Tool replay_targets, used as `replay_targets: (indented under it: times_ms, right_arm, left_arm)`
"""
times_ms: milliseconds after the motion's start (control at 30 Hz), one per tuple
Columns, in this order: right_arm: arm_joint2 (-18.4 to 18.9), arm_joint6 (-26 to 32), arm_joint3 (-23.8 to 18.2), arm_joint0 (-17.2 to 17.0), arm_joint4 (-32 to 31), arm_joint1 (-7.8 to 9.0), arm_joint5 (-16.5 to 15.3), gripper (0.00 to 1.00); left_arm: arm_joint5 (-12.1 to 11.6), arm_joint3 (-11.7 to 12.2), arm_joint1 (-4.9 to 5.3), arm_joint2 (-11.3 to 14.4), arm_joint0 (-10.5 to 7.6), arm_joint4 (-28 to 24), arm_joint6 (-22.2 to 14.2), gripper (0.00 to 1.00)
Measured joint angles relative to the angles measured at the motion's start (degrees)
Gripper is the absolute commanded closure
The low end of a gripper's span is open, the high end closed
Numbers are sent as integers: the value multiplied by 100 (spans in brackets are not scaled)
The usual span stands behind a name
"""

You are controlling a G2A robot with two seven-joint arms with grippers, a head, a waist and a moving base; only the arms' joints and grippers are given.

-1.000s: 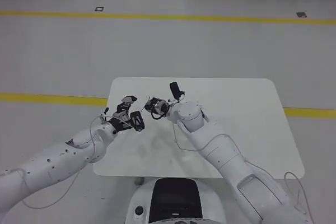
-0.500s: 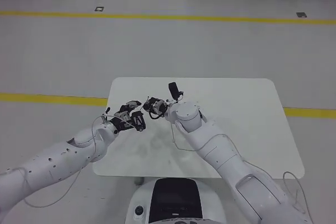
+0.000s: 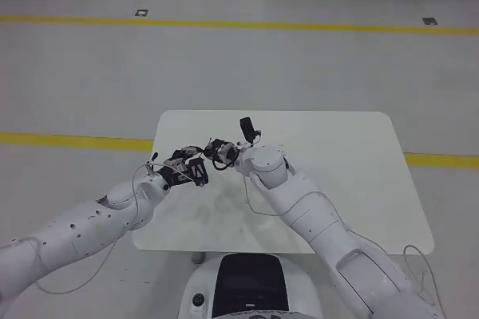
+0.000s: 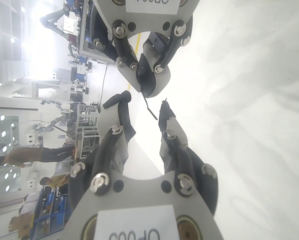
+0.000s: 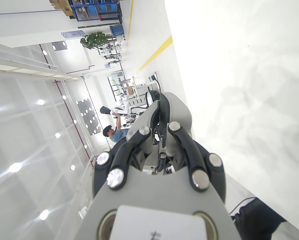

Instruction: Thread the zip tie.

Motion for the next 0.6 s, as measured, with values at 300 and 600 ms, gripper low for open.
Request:
replay_targets:
  times_ms: [300,600]
  right_arm:
    - [17,31,-27,-32,-35,8,0,100]
    - [25,23,-62,-46,-2,-4,0,100]
  left_arm:
    - [-11,20,-15,0,1,0,-2,86]
    - [-40,34,-29,0,-1,0,-2,84]
